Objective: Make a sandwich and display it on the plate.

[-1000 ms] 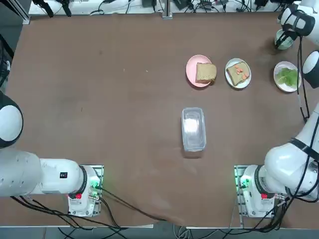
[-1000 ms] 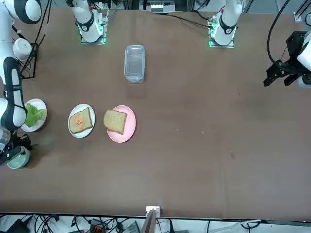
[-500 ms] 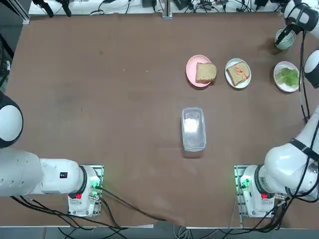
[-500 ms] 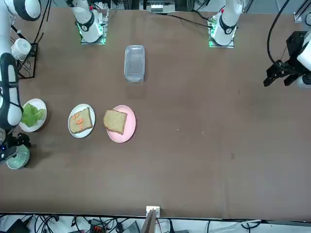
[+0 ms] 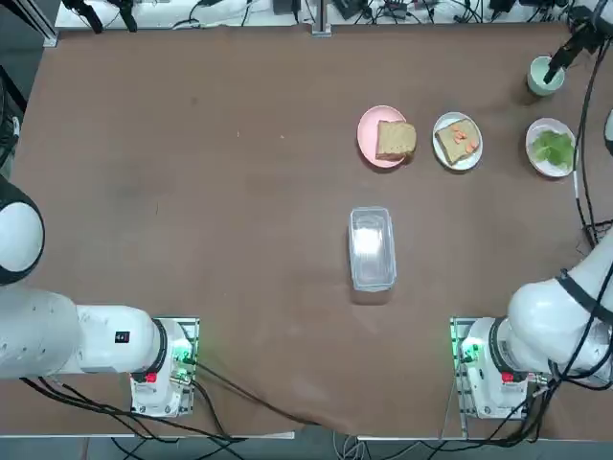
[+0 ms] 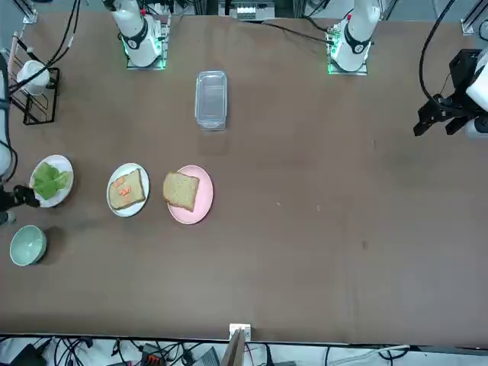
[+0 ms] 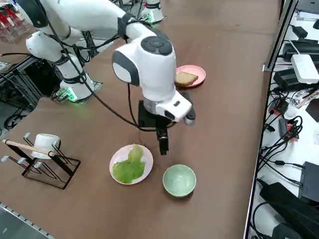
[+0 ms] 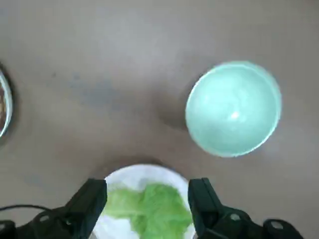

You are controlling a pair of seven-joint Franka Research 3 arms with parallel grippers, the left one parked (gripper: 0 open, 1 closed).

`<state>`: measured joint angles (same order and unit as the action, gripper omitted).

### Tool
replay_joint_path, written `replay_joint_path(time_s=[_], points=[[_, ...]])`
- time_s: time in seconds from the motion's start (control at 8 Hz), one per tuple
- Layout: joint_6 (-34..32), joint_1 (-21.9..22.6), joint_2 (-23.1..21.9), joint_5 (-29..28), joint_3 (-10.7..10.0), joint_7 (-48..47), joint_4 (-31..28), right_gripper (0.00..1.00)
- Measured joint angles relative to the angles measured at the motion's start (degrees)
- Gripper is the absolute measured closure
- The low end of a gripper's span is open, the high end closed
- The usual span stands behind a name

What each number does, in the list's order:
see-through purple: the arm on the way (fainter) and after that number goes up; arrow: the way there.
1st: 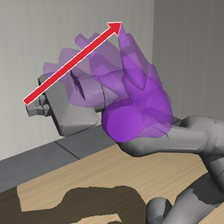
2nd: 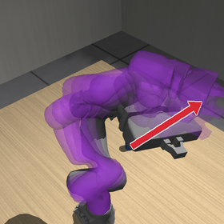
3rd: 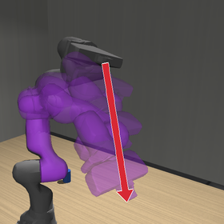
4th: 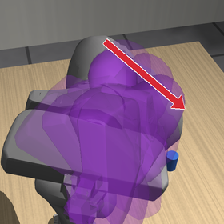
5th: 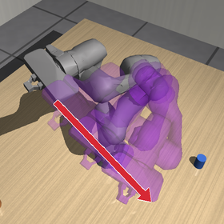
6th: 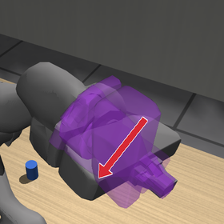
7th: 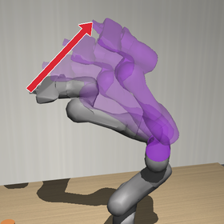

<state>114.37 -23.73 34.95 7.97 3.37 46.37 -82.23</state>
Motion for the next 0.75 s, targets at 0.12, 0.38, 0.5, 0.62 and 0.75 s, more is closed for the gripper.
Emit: replay_joint_path(time_s=[0.12, 0.38, 0.5, 0.62, 0.75], points=[[1.80, -0.93, -1.75, 0.00, -0.16, -1.04, -4.61, 0.01], [9.18, -3.95, -4.90, 0.00, -0.55, -1.56, -14.52, 0.01], [12.02, -5.76, -6.12, 0.00, -0.63, -1.57, -18.70, 0.01], [14.42, -7.40, -6.85, 0.00, -0.65, -1.57, -21.92, 0.01], [17.09, -8.38, -7.20, 0.00, -0.66, -1.57, -24.44, 0.01]])
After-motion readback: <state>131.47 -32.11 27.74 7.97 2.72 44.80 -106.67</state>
